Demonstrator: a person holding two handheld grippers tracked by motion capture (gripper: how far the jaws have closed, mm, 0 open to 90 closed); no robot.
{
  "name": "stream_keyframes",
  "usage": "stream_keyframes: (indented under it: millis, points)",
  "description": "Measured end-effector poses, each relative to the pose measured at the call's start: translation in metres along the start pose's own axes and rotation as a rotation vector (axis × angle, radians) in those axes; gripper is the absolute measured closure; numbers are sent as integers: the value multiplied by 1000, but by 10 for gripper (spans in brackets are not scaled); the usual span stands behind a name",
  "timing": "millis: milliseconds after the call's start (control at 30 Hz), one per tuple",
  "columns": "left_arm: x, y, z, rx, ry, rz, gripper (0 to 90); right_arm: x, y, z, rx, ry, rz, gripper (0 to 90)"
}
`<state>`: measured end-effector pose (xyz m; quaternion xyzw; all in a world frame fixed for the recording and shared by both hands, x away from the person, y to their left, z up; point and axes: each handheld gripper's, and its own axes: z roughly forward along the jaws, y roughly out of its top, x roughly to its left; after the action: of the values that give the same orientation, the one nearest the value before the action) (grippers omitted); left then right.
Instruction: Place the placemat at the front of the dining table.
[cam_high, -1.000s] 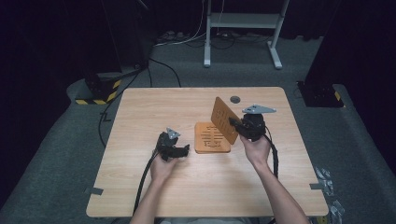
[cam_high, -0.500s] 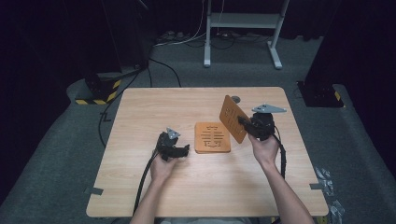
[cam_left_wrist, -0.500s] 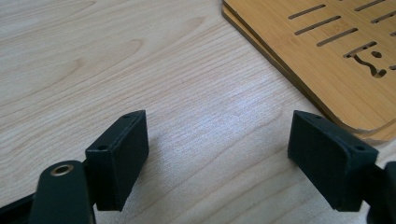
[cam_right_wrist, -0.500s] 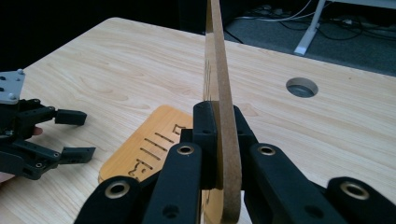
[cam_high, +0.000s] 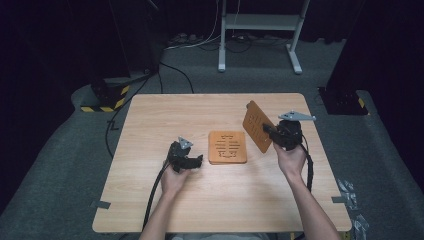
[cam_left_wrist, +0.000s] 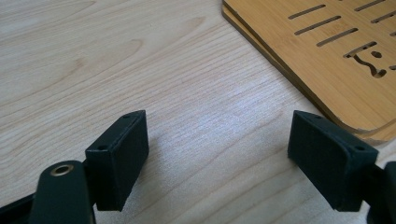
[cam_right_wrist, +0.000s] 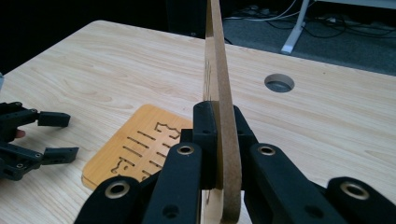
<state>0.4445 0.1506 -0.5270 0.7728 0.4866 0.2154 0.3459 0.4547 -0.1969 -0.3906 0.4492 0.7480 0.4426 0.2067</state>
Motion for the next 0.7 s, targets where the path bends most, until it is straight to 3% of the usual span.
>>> stream_keyframes:
  millis: [700]
  points:
    - [0, 0, 0, 0, 0, 0, 204, -21, -4, -14, 1, -47, 23, 865]
